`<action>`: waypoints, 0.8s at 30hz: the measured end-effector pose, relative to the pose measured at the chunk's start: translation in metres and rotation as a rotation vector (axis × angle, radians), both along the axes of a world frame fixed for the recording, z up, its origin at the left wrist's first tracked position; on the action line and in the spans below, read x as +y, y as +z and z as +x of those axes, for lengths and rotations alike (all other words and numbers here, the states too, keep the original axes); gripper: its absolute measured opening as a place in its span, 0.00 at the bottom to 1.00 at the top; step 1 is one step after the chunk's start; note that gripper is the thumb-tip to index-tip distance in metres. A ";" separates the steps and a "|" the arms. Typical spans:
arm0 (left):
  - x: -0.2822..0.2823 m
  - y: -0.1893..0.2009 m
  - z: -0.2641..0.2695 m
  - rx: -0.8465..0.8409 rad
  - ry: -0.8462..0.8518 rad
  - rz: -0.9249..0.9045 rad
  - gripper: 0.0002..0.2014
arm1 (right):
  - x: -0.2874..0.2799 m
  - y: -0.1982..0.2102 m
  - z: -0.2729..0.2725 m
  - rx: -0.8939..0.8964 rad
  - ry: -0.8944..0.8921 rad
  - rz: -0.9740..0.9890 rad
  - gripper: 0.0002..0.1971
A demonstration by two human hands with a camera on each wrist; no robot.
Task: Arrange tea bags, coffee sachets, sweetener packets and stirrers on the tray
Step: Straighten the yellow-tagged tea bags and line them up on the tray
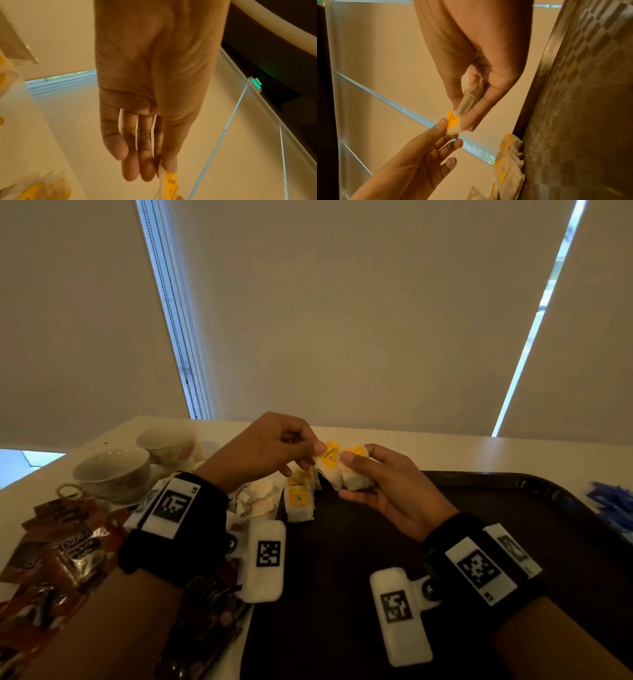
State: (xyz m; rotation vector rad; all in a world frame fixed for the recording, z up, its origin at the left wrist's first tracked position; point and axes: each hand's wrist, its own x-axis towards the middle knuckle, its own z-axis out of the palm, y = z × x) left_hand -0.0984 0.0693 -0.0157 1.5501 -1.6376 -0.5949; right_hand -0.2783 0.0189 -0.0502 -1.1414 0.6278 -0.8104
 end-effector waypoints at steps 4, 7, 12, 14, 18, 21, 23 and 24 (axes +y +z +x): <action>0.006 0.009 0.001 0.071 0.031 -0.016 0.08 | -0.005 0.003 -0.005 -0.055 -0.026 0.037 0.08; 0.012 0.016 0.008 0.041 0.050 0.011 0.06 | -0.009 0.004 -0.009 -0.090 -0.061 0.066 0.07; 0.017 0.014 0.022 -0.181 -0.013 0.205 0.04 | -0.010 0.003 -0.011 -0.043 -0.057 0.053 0.09; 0.015 0.009 0.022 -0.224 -0.073 0.313 0.05 | -0.011 0.003 -0.011 -0.023 -0.057 0.040 0.12; 0.008 -0.004 0.018 -0.225 -0.184 0.408 0.03 | -0.013 0.004 -0.010 0.001 -0.065 0.033 0.13; 0.002 -0.013 0.018 -0.268 -0.173 0.421 0.02 | -0.014 0.004 -0.011 0.011 -0.066 0.030 0.10; -0.002 -0.019 0.022 -0.315 -0.125 0.395 0.03 | -0.015 0.003 -0.012 0.024 -0.051 0.026 0.08; -0.003 -0.021 0.025 -0.345 -0.093 0.368 0.03 | -0.015 0.003 -0.012 0.034 -0.043 0.025 0.07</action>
